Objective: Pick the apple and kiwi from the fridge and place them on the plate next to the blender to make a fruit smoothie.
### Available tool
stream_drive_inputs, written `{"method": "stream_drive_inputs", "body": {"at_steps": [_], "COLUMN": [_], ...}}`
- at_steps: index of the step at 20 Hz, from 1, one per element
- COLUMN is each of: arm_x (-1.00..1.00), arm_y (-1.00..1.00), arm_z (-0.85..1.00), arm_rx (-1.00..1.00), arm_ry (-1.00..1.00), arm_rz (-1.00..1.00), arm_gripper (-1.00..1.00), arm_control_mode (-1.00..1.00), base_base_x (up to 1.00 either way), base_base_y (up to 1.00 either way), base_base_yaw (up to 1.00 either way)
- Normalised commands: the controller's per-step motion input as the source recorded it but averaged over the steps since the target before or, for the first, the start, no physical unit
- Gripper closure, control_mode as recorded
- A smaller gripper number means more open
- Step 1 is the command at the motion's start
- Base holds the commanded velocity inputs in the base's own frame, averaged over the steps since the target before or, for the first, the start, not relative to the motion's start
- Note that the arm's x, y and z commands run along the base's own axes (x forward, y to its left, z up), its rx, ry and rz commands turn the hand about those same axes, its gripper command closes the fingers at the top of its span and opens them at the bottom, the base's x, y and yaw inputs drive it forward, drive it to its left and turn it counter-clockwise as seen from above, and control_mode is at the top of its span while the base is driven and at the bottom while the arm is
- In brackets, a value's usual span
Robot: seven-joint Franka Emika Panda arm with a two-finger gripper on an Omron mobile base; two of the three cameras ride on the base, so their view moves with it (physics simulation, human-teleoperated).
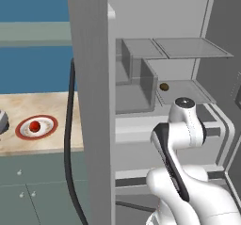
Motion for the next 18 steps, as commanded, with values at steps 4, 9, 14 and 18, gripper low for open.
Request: {"method": "stream_drive_inputs", "body": {"at_steps": [4,9,14,18], "arm_x": [0.25,1.0,1.0,0.76], "arm_y": [0.0,0.02,-0.16,-0.69], "arm_z": [0.0,0.0,0.22,0.77], "arm_rx": [0.01,0.01,0.02,0.02], "arm_ry": [0.0,0.03,0.02,0.0], "arm_rz": [-0.03,-0.31,-0.19,0.02], "arm_gripper": [-1.0,-1.0,-1.0,-1.0], "arm_control_mode": [-1.0,-1.0,-1.0,-1.0], "base_base_x": [0.67,0.0,0.0,0.0], "base_base_y": [-0.03,0.0,0.0,0.0], "base_base_yaw": [0.0,0.0,0.0,0.0]}}
